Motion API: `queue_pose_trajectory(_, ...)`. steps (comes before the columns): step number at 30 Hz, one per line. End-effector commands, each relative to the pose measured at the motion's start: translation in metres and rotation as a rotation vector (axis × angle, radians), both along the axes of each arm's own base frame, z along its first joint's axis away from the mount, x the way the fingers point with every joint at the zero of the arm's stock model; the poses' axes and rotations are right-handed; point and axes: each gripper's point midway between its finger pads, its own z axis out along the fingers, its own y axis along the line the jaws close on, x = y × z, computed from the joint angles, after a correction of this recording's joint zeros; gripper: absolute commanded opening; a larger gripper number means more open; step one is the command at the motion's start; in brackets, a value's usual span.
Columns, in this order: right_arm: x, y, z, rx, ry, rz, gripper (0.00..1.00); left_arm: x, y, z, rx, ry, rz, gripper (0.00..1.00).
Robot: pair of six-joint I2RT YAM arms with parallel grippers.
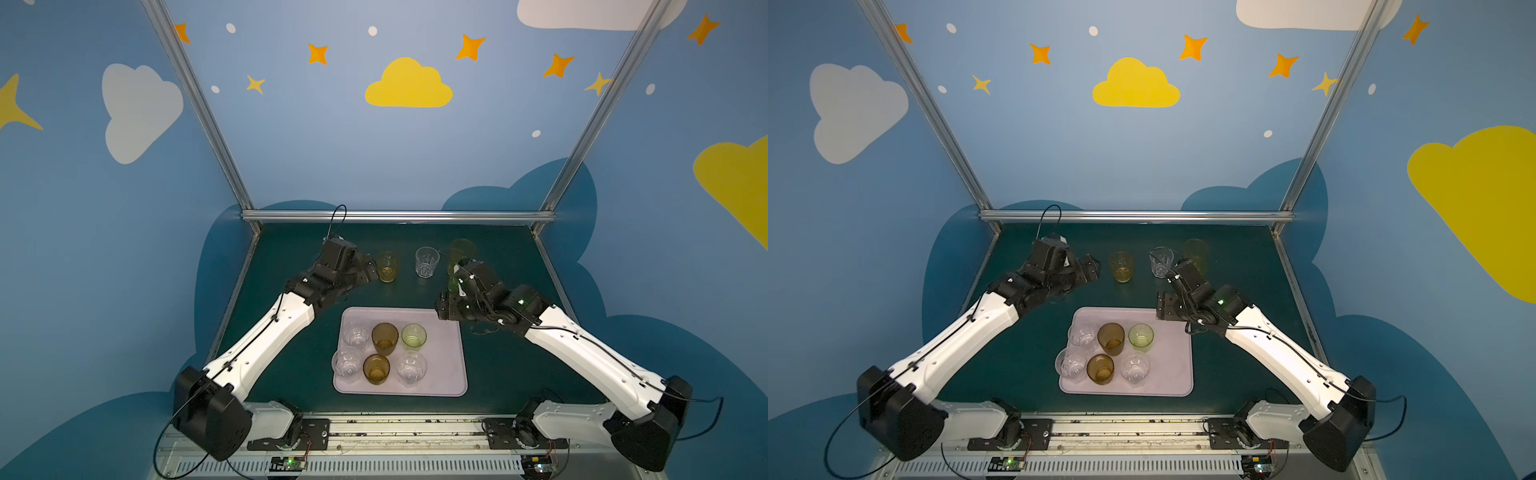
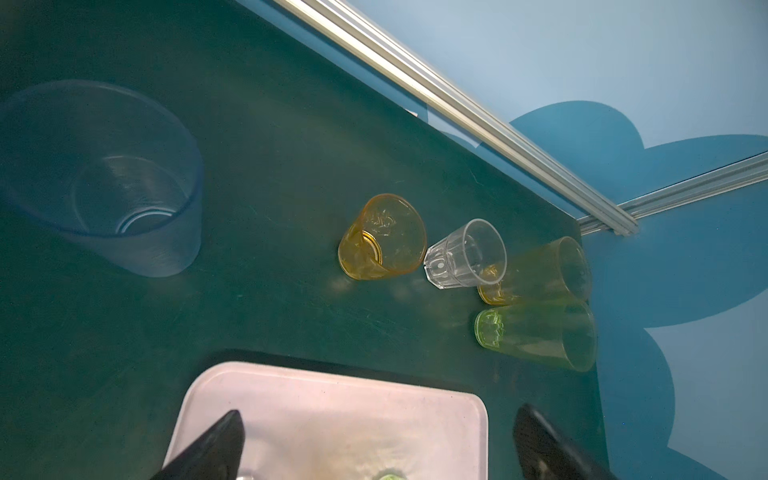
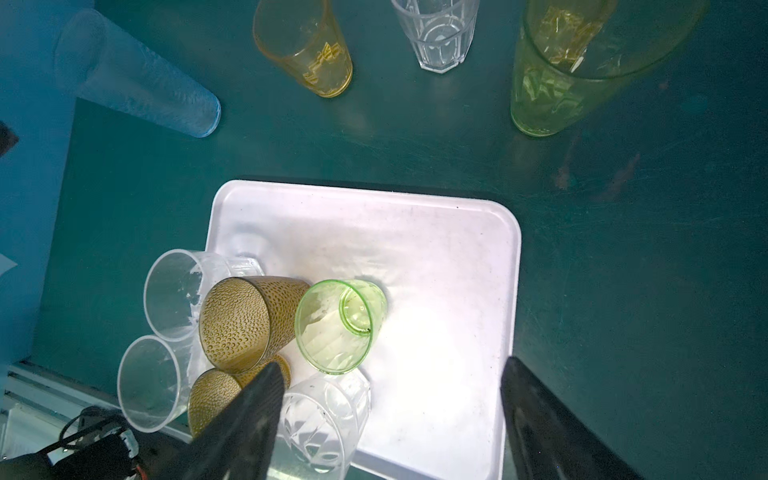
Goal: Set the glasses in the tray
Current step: 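Move left gripper to the amber glass while right gripper draws back from the tray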
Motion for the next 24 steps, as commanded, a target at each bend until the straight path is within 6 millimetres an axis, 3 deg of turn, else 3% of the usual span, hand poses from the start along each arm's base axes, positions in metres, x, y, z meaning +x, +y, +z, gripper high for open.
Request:
queue_pose_trajectory(1, -0.001, 0.0, 0.014, 0.053, -0.03, 0.014, 0.81, 0.028, -0.01, 0.003, 0.021, -0.021, -0.067, 1.0)
queue_pose_trajectory(8, -0.003, -0.005, 0.008, 0.062, -0.017, 0.002, 0.81, 0.067, -0.014, -0.029, 0.153, 0.107, -0.112, 1.0)
queue_pose_trajectory(16, 0.002, -0.01, 0.012, 0.059, -0.031, 0.01, 0.81, 0.087, -0.003, -0.075, 0.35, 0.24, -0.137, 1.0)
queue_pose_trajectory(24, 0.003, -0.003, 0.011, 0.043, 0.007, 0.073, 0.81, 0.099, -0.004, -0.09, 0.404, 0.271, -0.16, 0.96)
